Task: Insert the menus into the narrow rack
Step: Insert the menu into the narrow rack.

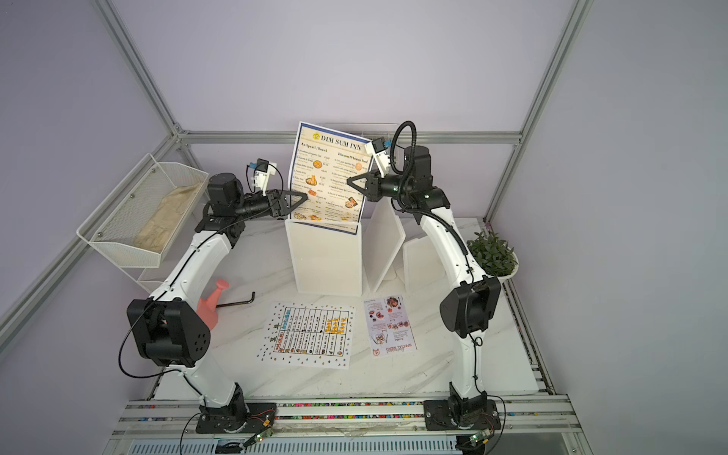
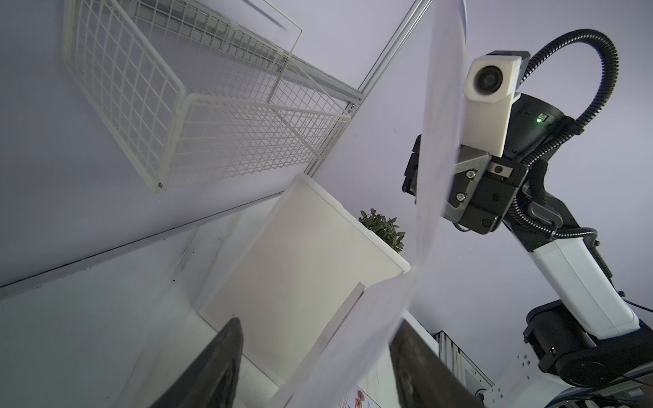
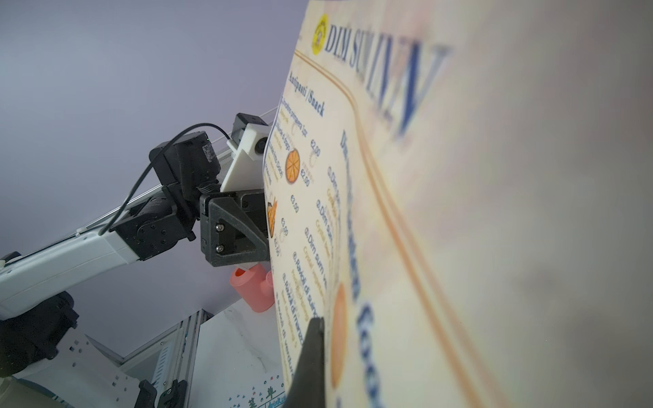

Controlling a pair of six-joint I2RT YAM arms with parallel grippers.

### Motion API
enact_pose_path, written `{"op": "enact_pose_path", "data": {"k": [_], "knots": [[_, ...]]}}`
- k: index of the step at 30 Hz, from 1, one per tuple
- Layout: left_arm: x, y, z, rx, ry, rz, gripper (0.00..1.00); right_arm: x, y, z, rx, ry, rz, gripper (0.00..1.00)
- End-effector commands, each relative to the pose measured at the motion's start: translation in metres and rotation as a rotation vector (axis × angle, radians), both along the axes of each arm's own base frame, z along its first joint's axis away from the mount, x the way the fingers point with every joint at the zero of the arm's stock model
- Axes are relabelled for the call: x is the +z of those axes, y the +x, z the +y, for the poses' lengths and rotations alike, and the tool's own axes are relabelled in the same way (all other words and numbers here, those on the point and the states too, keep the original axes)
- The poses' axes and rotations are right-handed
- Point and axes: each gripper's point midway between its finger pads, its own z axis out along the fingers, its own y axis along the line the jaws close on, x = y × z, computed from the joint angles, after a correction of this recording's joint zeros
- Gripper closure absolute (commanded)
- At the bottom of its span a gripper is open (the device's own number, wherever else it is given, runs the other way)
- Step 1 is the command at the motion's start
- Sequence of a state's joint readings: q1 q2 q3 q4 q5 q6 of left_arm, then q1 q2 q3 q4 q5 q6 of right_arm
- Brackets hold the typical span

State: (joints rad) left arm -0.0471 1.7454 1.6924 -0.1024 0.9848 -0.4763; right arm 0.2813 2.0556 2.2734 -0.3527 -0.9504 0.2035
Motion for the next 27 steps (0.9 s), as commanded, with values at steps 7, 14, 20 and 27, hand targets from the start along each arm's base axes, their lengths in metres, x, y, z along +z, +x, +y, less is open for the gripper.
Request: {"op": "enact_pose_path", "data": {"k": [7, 14, 20, 27], "knots": [[0.025, -0.004, -0.004, -0.022, 0.006, -0.077, 0.31, -0.004, 0.008, 0.002, 0.002, -0.003, -0.022, 1.0], [0.03, -0.003, -0.003, -0.016, 0.007, -0.084, 0.32, -0.006, 0.012, 0.002, -0.01, -0.015, -0.03, 0.99], [0.034, -0.001, -0.004, -0.015, 0.007, -0.087, 0.32, 0.0, 0.012, -0.002, -0.047, -0.025, -0.058, 0.89], [0.033, 0.005, -0.002, -0.004, 0.005, -0.081, 0.37, 0.01, 0.005, -0.004, -0.041, -0.007, -0.076, 0.84]]}}
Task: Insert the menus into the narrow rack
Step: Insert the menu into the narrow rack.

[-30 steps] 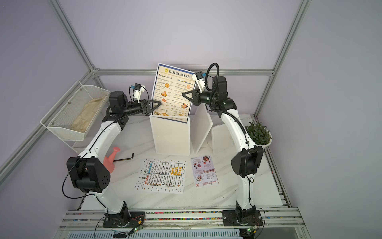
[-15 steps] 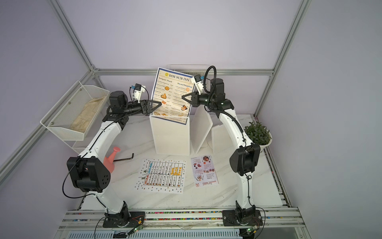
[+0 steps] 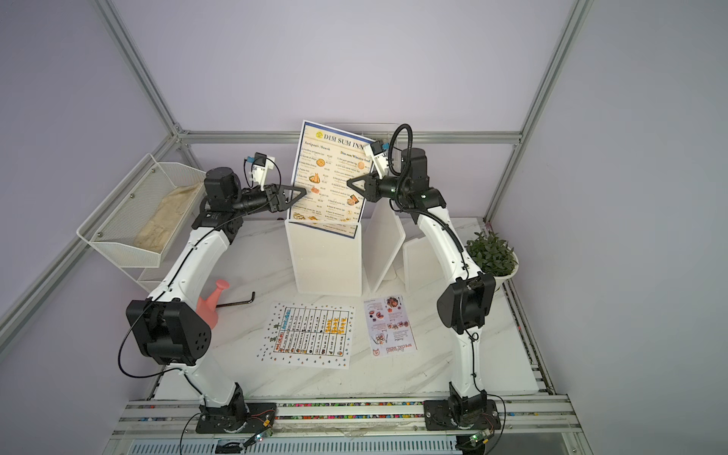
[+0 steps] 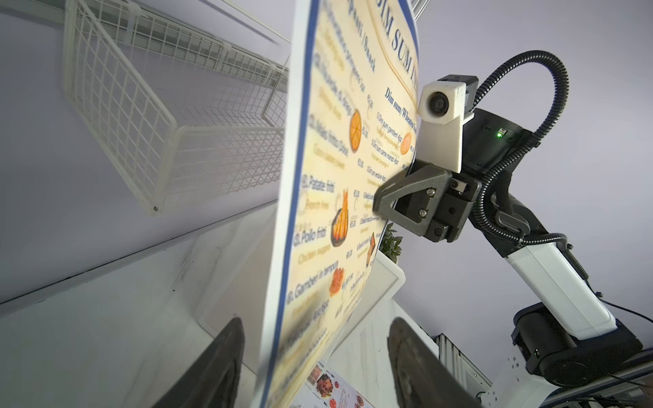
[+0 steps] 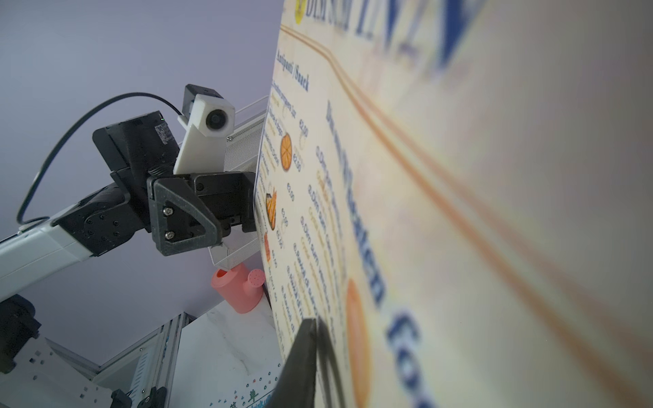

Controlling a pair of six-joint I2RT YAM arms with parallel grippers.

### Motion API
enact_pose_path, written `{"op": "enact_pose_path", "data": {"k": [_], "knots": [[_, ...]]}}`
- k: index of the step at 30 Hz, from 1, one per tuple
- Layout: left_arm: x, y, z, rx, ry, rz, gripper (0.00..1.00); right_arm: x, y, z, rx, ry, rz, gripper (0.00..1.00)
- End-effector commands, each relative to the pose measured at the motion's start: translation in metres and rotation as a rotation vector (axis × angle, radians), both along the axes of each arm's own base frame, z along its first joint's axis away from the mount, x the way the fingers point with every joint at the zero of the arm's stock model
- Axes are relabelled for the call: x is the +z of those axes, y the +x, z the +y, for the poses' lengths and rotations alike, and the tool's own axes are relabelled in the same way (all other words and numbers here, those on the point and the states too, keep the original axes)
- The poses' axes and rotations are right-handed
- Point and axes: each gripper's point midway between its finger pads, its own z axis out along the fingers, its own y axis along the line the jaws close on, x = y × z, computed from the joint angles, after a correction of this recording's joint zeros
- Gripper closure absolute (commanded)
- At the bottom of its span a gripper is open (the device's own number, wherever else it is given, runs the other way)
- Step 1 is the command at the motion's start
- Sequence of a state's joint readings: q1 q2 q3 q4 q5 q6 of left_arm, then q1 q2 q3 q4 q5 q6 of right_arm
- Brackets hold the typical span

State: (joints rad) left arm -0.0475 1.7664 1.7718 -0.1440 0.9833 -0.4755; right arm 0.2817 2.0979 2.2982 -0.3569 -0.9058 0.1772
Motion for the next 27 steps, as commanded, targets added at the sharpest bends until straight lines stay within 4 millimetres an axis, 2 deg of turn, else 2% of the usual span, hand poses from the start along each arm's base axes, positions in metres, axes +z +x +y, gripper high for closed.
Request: {"op": "enact_pose_path", "data": {"k": [1, 8, 13, 17, 27], "knots": [[0.016, 0.003, -0.002, -0.001, 0.007, -0.062, 0.38, 0.026, -0.014, -0.004, 0.006, 0.018, -0.071, 0.83], [0.017, 0.012, 0.0, 0.019, 0.01, -0.061, 0.44, 0.033, -0.018, -0.006, -0.005, 0.058, -0.061, 0.78], [0.017, 0.015, 0.0, 0.019, 0.007, -0.057, 0.52, 0.038, -0.017, -0.011, -0.06, 0.108, -0.058, 0.74], [0.015, 0.016, 0.0, 0.022, 0.008, -0.052, 0.57, 0.043, -0.018, -0.015, -0.087, 0.156, -0.054, 0.67], [0.017, 0.018, 0.0, 0.022, 0.007, -0.058, 0.58, 0.033, -0.021, -0.02, -0.122, 0.246, -0.001, 0.65]]}}
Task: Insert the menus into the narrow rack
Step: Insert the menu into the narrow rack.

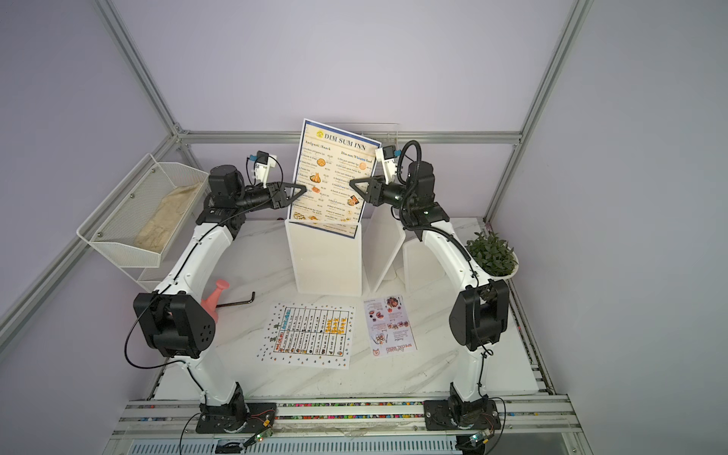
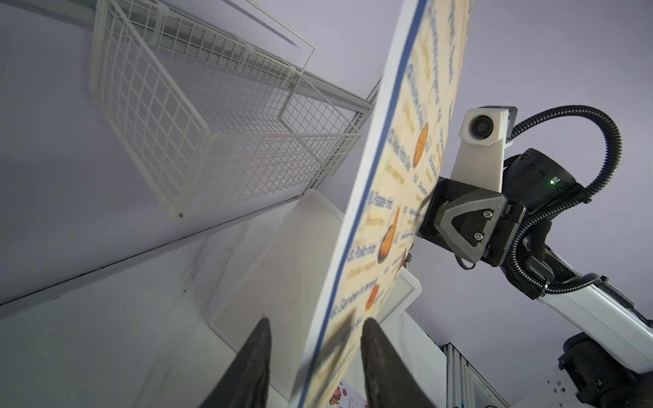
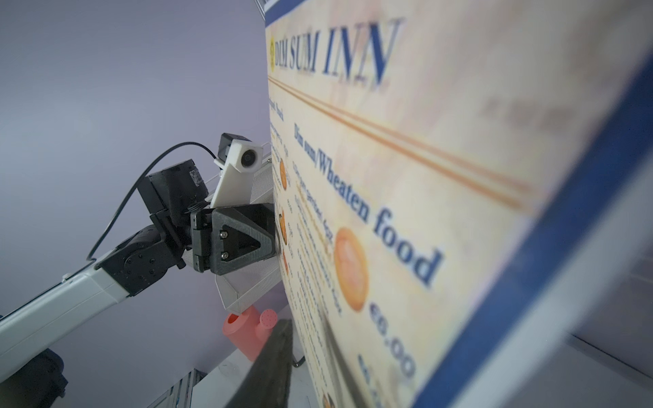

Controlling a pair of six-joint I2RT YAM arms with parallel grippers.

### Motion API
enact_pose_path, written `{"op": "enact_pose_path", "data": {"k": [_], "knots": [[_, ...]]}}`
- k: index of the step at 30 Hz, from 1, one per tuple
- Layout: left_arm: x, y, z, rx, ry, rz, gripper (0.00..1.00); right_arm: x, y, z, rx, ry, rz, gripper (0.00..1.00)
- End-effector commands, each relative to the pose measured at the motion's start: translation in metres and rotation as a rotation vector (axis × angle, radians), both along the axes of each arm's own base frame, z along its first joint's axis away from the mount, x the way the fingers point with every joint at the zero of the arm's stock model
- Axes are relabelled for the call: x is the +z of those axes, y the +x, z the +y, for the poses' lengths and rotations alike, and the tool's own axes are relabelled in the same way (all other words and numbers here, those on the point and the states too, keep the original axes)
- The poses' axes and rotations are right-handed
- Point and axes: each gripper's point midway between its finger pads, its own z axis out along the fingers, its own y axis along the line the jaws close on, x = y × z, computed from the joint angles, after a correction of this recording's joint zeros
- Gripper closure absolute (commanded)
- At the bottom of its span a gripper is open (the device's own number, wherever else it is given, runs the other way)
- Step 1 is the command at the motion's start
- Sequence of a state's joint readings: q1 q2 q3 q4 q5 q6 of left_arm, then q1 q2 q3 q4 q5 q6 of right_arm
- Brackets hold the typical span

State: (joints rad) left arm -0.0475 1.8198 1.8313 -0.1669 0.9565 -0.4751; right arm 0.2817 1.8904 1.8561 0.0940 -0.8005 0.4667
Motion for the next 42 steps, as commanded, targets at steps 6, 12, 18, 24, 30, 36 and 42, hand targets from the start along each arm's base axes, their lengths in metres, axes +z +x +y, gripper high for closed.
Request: {"op": "enact_pose_path", "data": {"k": [6, 12, 18, 24, 30, 36, 42], "knots": [[0.025, 0.005, -0.003, -0.011, 0.008, -0.076, 0.55, 0.016, -0.012, -0.002, -0.012, 0.099, -0.028, 0.65], [0.028, 0.009, -0.005, -0.02, 0.009, -0.078, 0.55, 0.008, -0.015, -0.003, -0.027, 0.122, -0.012, 0.65], [0.035, 0.011, -0.009, -0.033, 0.007, -0.088, 0.56, 0.004, -0.018, -0.001, -0.032, 0.145, 0.001, 0.66], [0.036, 0.01, -0.01, -0.032, 0.009, -0.09, 0.56, 0.002, -0.016, 0.0, -0.03, 0.14, 0.002, 0.78], [0.036, 0.009, -0.01, -0.031, 0.013, -0.092, 0.56, -0.004, -0.016, 0.004, -0.01, 0.093, -0.006, 0.91], [0.036, 0.007, -0.01, -0.032, 0.014, -0.093, 0.56, -0.007, -0.019, 0.011, 0.044, 0.049, -0.019, 0.94], [0.037, 0.005, -0.009, -0.029, 0.017, -0.095, 0.52, -0.008, -0.018, 0.011, 0.077, 0.017, -0.034, 0.94]]}}
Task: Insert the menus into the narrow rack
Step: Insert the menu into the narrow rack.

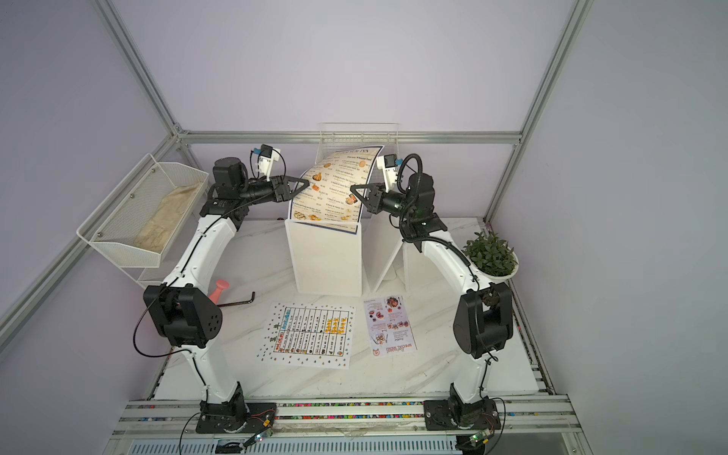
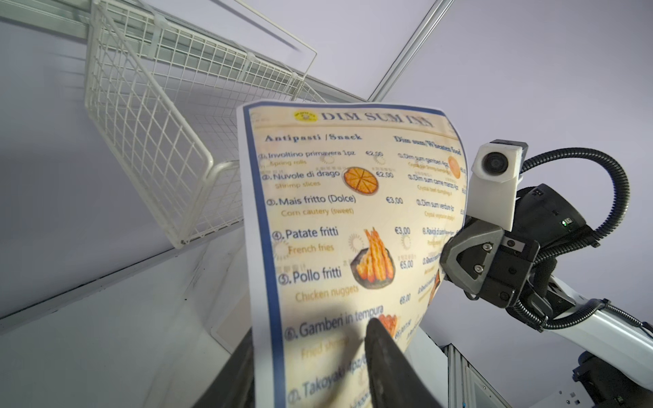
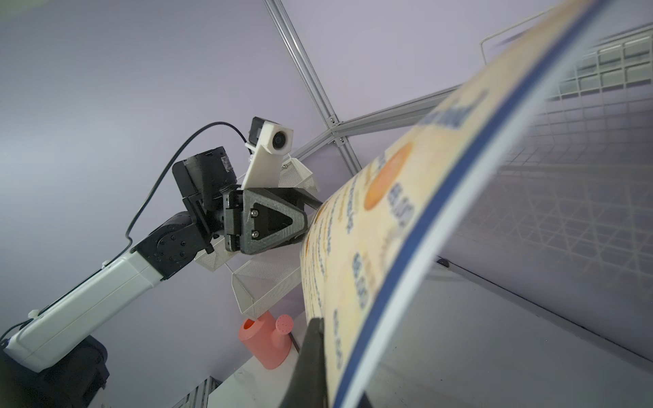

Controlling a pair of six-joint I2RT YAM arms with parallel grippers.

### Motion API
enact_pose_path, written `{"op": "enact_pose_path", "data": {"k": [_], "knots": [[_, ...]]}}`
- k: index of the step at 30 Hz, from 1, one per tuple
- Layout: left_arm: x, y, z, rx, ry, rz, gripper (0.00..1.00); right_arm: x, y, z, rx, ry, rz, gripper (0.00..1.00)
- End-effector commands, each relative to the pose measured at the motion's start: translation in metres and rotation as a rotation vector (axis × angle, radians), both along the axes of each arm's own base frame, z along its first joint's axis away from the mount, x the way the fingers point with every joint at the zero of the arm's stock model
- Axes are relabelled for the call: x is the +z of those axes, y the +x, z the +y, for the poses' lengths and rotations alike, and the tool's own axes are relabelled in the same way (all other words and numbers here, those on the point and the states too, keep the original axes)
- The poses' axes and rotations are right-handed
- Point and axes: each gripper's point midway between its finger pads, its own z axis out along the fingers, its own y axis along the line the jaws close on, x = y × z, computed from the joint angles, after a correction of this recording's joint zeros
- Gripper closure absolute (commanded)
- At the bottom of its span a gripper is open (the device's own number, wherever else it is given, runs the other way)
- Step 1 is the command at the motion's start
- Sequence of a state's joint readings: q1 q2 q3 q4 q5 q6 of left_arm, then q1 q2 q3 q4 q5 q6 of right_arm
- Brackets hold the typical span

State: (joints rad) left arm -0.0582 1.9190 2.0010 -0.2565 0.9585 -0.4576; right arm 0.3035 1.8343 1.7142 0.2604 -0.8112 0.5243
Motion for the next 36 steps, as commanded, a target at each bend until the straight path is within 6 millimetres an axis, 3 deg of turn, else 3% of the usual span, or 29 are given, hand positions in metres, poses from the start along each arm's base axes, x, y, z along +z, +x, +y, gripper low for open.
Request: {"op": "enact_pose_path", "data": {"k": [1, 16, 36], "knots": [[0.031, -0.012, -0.003, -0.015, 0.006, -0.1, 0.51, -0.006, 0.002, 0.003, 0.046, -0.035, -0.009, 0.94], [0.03, -0.014, -0.002, -0.015, 0.006, -0.097, 0.42, -0.02, 0.011, 0.008, 0.085, -0.109, 0.007, 0.95], [0.033, -0.017, 0.006, 0.013, 0.013, -0.109, 0.44, -0.035, 0.009, 0.017, 0.186, -0.14, 0.04, 0.93]]}}
